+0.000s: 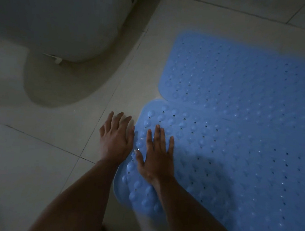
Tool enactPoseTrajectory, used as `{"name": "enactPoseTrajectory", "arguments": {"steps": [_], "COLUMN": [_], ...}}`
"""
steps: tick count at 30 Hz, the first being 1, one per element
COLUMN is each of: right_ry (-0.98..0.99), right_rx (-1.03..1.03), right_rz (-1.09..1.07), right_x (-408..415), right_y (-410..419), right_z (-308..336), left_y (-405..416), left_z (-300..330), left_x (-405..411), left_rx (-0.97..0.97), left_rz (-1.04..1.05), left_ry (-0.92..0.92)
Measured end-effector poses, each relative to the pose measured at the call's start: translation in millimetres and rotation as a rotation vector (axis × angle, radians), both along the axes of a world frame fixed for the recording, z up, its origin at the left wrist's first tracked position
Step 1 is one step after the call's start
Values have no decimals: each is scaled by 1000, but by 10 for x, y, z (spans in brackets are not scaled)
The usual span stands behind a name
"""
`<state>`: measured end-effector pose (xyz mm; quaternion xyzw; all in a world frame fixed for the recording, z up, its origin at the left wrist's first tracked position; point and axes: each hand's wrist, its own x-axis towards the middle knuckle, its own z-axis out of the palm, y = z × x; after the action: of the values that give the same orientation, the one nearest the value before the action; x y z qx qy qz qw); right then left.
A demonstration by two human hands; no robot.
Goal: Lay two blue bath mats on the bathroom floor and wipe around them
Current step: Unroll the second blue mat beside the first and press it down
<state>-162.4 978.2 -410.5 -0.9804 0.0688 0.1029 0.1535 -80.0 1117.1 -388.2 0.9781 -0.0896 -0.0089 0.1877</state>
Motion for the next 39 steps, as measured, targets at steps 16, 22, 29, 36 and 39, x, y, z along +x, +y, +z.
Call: {"name": "enactPoseTrajectory", "arguments": {"steps": [16,22,29,36,39], "right_ry": [-50,-153,-201,-205,-181], "right_rx": [482,450,436,391,352], "right_rz": [-252,-221,-221,-237,-238], "right_x": [552,539,489,303,228], "right_y": [-970,-1190,-1242,-1375,-1360], "right_z": [745,560,463,480,546], "left_y": [-352,-439,-443,-443,-486], "left_z": [-203,-240,-260,-245,-134], "left_x": [-720,-808,-800,-792,-704], "left_rx": [215,293,311,325,348], "left_rz": [-361,-320,-313,-324,-345], "left_ry": [113,86,93,140,315]}}
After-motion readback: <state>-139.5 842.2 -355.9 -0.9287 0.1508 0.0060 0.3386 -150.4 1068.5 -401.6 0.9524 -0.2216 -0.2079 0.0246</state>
